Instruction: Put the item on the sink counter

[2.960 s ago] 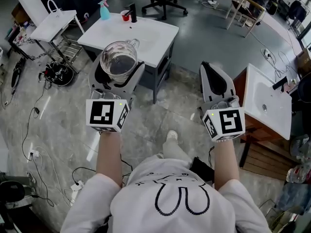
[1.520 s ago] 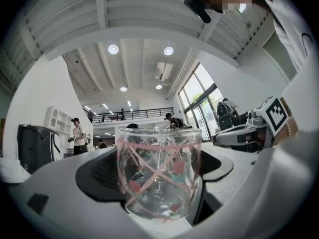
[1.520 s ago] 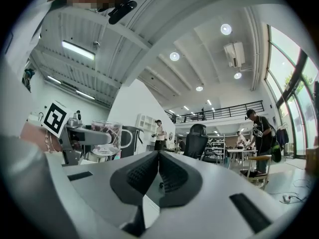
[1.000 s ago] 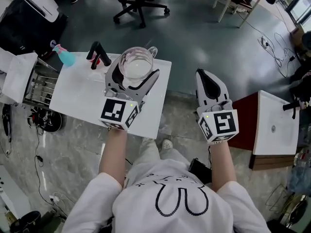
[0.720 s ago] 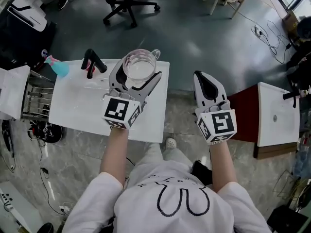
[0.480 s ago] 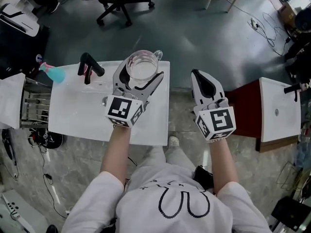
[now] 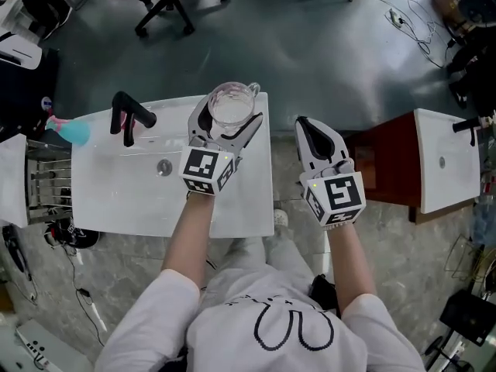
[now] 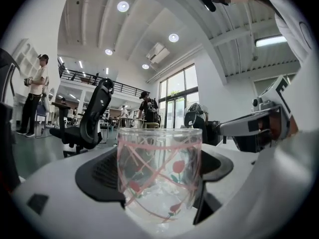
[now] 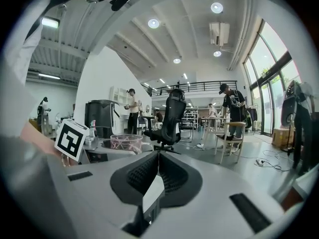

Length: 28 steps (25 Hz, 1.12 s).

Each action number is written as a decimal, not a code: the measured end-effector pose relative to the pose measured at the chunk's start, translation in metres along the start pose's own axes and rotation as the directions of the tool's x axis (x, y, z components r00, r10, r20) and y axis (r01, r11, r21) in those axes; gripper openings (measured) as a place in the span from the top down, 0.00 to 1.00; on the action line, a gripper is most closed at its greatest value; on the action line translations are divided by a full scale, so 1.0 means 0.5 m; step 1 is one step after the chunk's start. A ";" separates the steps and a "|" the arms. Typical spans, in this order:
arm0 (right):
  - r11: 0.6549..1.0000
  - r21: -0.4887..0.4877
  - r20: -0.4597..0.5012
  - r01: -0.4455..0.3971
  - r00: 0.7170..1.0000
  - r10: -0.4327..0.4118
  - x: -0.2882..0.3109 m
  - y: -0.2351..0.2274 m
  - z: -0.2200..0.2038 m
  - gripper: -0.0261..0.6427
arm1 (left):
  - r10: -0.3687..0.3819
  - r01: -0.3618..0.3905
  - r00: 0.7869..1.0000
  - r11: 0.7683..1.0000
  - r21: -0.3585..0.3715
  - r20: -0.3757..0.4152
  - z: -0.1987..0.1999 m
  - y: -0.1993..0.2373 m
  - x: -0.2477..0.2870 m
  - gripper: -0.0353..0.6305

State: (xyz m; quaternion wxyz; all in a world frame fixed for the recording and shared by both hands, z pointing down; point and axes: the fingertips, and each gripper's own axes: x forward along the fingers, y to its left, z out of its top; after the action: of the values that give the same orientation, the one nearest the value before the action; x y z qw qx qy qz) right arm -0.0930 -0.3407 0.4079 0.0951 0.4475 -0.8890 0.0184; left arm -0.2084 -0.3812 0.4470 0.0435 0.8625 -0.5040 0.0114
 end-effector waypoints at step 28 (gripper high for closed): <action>0.992 0.020 -0.108 0.121 0.987 -0.118 0.001 -0.053 -0.070 0.92 | -0.061 0.062 0.983 0.998 0.000 -0.176 -0.176 0.006 0.100 0.26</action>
State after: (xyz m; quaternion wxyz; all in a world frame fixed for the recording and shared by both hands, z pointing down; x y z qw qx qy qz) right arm -0.0670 -0.3528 0.4411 0.1373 0.4995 -0.8540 0.0483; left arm -0.1844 -0.4186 0.5379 0.0859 0.8733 -0.4715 0.0873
